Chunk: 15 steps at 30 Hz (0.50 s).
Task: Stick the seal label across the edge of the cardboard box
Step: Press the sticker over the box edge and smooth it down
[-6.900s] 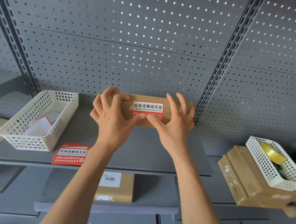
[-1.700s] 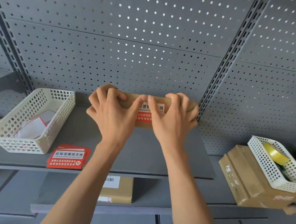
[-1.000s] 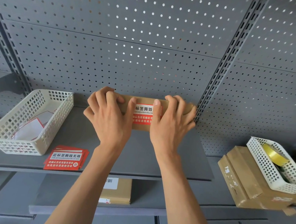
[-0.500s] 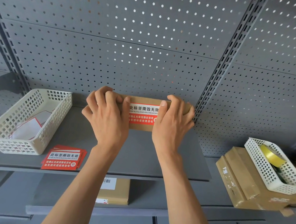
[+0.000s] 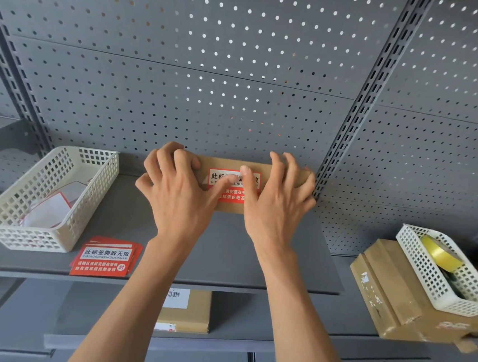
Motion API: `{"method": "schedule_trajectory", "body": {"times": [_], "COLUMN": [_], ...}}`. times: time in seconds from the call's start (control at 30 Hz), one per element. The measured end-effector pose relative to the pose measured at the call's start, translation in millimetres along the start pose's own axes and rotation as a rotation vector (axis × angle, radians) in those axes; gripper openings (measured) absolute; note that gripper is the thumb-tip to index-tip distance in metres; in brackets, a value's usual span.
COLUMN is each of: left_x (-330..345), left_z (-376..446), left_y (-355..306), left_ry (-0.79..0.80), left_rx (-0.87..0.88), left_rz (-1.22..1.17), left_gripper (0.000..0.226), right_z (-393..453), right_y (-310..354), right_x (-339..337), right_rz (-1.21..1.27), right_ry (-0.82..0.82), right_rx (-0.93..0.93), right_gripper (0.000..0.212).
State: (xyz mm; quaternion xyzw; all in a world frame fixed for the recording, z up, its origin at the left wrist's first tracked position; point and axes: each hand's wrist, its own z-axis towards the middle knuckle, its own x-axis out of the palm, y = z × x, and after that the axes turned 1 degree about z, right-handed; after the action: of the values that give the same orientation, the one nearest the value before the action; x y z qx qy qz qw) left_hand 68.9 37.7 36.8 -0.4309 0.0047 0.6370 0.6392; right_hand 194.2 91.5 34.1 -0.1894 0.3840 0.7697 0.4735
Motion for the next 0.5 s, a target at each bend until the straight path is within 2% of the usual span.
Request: {"method": "schedule_trajectory", "body": {"times": [0.33,0.5], "left_x": [-2.8,-7.1], "left_z": [-1.3,-1.9], "left_y": [10.4,11.8], "left_ry": [0.032,0.065], "left_rx": [0.054,0.063], "left_rz": [-0.044,-0.101], "left_gripper": [0.037,0.026], "right_z": [-0.2,0.1], "right_y": [-8.4,-12.1], "right_x": [1.0,-0.1], "right_rz": [0.034,0.064], "right_ry": [-0.026,0.005], "right_rx": [-0.041,-0.05], "right_gripper": [0.045,0.044]}}
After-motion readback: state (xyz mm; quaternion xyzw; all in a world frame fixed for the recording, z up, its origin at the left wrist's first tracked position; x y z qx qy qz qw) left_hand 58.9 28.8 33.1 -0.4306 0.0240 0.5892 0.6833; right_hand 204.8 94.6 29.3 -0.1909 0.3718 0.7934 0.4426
